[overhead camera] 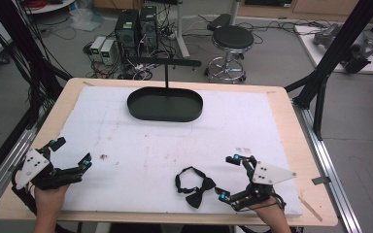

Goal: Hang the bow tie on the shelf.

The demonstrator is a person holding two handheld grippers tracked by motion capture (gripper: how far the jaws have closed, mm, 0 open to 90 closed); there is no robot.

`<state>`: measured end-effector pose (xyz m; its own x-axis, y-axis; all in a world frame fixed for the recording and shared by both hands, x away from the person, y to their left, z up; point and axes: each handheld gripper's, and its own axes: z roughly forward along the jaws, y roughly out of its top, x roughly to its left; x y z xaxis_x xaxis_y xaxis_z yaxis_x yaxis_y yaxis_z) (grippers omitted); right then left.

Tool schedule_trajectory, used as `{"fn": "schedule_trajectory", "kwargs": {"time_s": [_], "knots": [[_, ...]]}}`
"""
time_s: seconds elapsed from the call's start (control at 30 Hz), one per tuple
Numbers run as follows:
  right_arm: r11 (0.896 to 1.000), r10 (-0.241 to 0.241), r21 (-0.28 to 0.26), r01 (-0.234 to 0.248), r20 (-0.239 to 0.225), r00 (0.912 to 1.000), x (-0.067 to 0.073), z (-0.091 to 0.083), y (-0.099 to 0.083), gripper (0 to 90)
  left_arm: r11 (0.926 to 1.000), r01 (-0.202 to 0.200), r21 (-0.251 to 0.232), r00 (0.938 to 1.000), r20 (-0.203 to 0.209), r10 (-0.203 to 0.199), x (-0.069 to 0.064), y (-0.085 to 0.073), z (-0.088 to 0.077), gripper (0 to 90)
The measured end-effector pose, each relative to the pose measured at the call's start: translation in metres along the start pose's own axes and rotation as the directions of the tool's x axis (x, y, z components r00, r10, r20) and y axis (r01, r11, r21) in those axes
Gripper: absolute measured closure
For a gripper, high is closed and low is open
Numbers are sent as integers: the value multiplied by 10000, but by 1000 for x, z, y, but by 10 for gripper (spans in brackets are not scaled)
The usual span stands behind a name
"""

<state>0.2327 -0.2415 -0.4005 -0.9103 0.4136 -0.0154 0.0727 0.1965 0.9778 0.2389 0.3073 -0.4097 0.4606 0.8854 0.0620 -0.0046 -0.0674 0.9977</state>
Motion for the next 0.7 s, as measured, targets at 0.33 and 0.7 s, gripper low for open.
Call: {"fn": "schedule_trajectory", "kwargs": {"time_s": [0.33,0.7], "knots": [[9766,95,2148,132,-1044,9945,13,54,-13,172,10000,-75,40,9999,-154,76,-1,-1,-1,17],[9170,311,3974,329,-1537,9876,17,82,-25,313,10000,-71,45,9998,-212,72,0,-1,-2,17]]}}
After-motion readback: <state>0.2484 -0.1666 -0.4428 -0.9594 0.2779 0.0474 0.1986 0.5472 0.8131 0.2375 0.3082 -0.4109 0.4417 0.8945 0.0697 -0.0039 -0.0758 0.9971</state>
